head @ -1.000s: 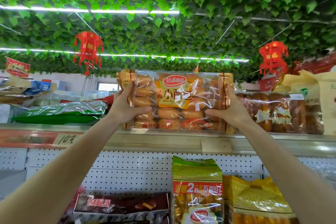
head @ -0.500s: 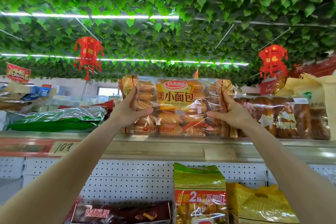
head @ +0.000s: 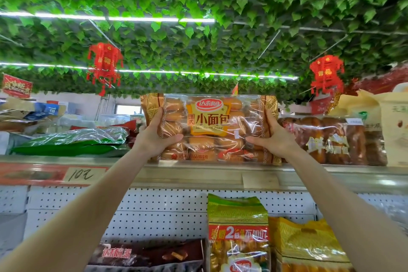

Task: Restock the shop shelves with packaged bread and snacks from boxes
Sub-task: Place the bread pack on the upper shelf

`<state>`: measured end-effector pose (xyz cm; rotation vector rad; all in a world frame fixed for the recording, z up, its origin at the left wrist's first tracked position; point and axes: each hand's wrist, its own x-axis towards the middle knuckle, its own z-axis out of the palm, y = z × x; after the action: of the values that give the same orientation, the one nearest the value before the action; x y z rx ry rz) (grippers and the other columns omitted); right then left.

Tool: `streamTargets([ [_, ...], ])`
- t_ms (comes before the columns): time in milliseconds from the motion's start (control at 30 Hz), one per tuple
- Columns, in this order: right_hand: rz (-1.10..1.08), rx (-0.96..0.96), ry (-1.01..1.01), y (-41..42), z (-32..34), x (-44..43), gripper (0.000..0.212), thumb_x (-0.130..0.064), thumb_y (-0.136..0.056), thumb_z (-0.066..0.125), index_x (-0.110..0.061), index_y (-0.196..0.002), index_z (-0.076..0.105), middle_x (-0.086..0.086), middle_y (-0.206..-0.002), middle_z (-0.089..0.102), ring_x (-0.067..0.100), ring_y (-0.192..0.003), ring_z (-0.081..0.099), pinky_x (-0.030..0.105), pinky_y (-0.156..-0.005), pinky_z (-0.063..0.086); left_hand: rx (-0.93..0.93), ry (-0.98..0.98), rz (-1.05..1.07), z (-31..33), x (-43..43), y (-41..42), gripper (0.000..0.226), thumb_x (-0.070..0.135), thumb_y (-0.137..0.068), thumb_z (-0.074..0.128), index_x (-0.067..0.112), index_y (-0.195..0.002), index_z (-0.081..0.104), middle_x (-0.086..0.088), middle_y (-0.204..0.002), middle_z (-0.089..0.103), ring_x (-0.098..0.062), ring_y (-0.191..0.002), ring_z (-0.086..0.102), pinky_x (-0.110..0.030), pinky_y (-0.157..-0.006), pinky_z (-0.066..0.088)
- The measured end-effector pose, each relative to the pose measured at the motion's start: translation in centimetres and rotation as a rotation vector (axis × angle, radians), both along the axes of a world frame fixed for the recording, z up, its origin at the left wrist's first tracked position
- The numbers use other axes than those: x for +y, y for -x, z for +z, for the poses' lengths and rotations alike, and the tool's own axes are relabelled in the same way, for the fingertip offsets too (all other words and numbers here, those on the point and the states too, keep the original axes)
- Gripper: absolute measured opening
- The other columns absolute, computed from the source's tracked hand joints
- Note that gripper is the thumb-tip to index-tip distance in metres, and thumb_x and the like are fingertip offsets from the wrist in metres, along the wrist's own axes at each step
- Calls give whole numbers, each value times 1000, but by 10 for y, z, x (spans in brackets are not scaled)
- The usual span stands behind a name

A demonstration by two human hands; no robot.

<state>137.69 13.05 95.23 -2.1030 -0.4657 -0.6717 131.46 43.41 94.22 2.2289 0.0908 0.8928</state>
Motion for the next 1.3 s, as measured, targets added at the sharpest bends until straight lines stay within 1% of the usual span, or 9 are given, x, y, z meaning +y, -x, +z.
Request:
streamTargets([
  [100, -23, 0, 7, 2, -2, 2, 117, -52, -70, 78, -39, -152, -4, 4, -155, 33, 29, -139, 35, 45, -113, 31, 8, 6, 9, 4, -3, 4, 126, 78, -45, 62, 49, -149, -3, -27, -153, 25, -46, -120, 52, -52, -107, 39],
  [233, -23, -17, -1, 5, -2, 2, 111, -43, -76, 78, -30, -154, -1, 3, -152, 38, 29, -138, 37, 41, -111, 31, -28, 39, 33, 3, -5, 4, 105, 54, -73, 73, 44, -151, 4, -24, -156, 11, -44, -140, 24, -52, -115, 26],
  [300, -8, -33, -10, 6, -4, 2, 111, -41, -76, 78, -28, -155, 2, 1, -151, 40, 29, -138, 37, 40, -111, 31, -59, 54, 40, 3, -4, 3, 104, 52, -72, 76, 44, -151, 8, -21, -156, 11, -44, -141, 21, -54, -116, 23],
  [567, 9, -74, -72, 15, -3, -2, 107, -40, -78, 76, -28, -155, 2, 4, -159, 24, 27, -144, 26, 41, -113, 27, -160, 103, 15, 4, -4, 6, 103, 53, -71, 76, 39, -152, 15, -13, -157, 10, -37, -144, 15, -56, -115, 24],
  [833, -34, -171, -137, 38, -4, 5, 91, -43, -84, 70, -20, -154, 17, 3, -157, 28, 25, -143, 28, 40, -111, 30, -316, 32, 44, -4, -28, 28, 87, 54, -75, 73, 33, -148, 33, -12, -152, 25, -30, -142, 21, -53, -114, 24],
  [933, -68, -226, -186, 50, -7, 3, 81, -42, -85, 69, -17, -151, 29, 5, -153, 37, 24, -138, 36, 39, -110, 32, -392, 52, -36, -7, -40, 38, 79, 48, -78, 74, 29, -146, 39, -8, -148, 31, -26, -140, 23, -51, -114, 24],
  [1033, -79, -243, -260, 66, -12, -3, 73, -41, -86, 69, -18, -147, 36, 5, -146, 46, 23, -131, 45, 37, -106, 39, -406, 111, -198, -11, -53, 44, 81, 53, -74, 75, 27, -143, 42, 1, -135, 44, -22, -133, 37, -48, -111, 33],
  [1200, -94, -249, -295, 104, -28, -20, 68, -42, -86, 68, -21, -144, 40, 2, -141, 50, 19, -127, 49, 39, -106, 42, -379, 153, -422, -26, -99, 54, 71, 35, -82, 73, 22, -144, 40, 7, -135, 52, -5, -116, 49, -26, -100, 42],
  [1300, -134, -249, -279, 129, -43, -37, 64, -40, -89, 65, -22, -145, 39, -5, -138, 52, 7, -115, 52, 18, -88, 45, -334, 172, -550, -43, -135, 60, 70, 33, -83, 73, 24, -144, 39, 17, -124, 51, 10, -100, 48, -2, -78, 37],
])
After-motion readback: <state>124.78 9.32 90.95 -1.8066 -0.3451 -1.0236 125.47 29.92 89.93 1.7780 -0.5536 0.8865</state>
